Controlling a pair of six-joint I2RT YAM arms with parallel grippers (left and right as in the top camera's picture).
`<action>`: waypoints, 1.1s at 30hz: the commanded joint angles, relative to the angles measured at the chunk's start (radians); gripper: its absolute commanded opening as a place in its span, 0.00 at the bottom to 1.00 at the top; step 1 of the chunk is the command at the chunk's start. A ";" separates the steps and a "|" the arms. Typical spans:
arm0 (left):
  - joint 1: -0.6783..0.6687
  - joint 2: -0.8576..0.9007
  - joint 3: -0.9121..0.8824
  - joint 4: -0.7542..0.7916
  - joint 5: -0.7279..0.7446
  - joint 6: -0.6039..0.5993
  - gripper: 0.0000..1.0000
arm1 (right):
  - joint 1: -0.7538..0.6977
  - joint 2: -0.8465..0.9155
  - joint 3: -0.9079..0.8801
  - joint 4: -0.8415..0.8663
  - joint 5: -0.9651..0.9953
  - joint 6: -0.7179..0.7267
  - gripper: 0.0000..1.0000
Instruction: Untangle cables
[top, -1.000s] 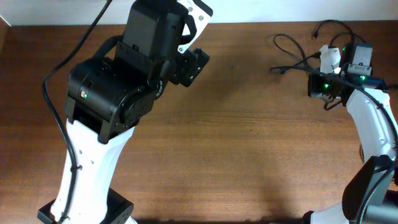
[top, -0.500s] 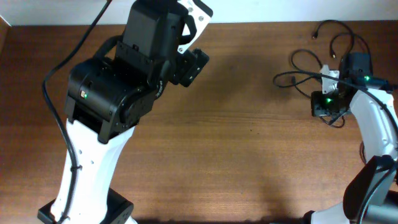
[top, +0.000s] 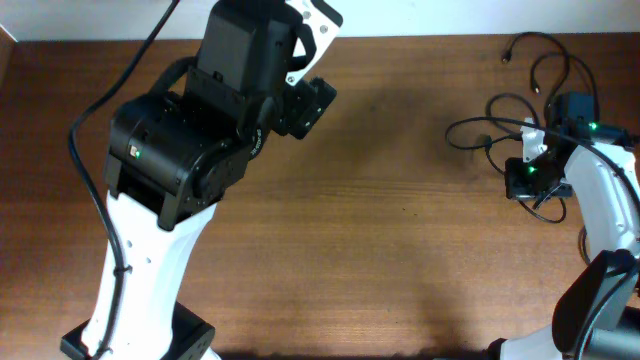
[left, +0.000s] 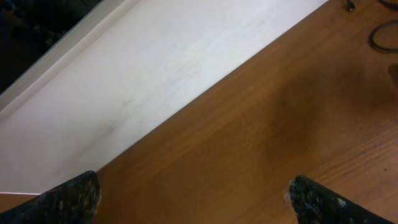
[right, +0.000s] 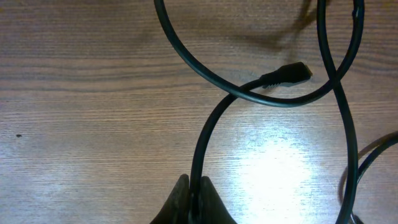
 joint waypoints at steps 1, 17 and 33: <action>0.004 -0.002 0.017 0.010 -0.017 0.013 0.99 | -0.005 -0.021 0.017 -0.008 0.014 0.021 0.04; 0.004 -0.002 0.017 0.010 -0.018 0.013 0.99 | 0.025 -0.122 0.036 0.124 -0.168 -0.030 0.99; 0.004 -0.002 0.017 0.010 -0.037 0.013 0.99 | 0.024 -0.386 0.217 0.348 -0.388 -0.060 0.98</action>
